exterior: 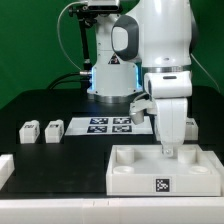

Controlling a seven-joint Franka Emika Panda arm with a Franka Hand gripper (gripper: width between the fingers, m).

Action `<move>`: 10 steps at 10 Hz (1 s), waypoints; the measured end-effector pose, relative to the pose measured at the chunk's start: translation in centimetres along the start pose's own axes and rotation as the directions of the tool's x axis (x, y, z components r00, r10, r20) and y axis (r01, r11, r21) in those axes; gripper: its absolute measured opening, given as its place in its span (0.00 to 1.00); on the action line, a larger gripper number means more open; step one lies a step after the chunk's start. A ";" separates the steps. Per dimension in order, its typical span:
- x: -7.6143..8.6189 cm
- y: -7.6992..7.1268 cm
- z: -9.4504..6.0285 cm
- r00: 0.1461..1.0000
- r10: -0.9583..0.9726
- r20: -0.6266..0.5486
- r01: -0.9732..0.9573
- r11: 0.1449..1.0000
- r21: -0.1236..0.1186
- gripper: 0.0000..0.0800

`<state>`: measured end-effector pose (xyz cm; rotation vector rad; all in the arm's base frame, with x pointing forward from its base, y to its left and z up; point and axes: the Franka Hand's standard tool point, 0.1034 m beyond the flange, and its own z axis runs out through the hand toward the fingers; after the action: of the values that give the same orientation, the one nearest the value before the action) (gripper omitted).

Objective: Assemble one leg

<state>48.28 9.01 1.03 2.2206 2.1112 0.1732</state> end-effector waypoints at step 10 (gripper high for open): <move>0.1 1.9 0.3 1.000 0.001 0.010 -0.001 1.000 -0.003 0.18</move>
Offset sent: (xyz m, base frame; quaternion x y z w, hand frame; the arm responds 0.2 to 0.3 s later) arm 0.0391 0.0117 -0.0076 -0.0136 0.0050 0.0062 0.9999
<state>50.22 8.99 0.98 2.2166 2.1033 0.1650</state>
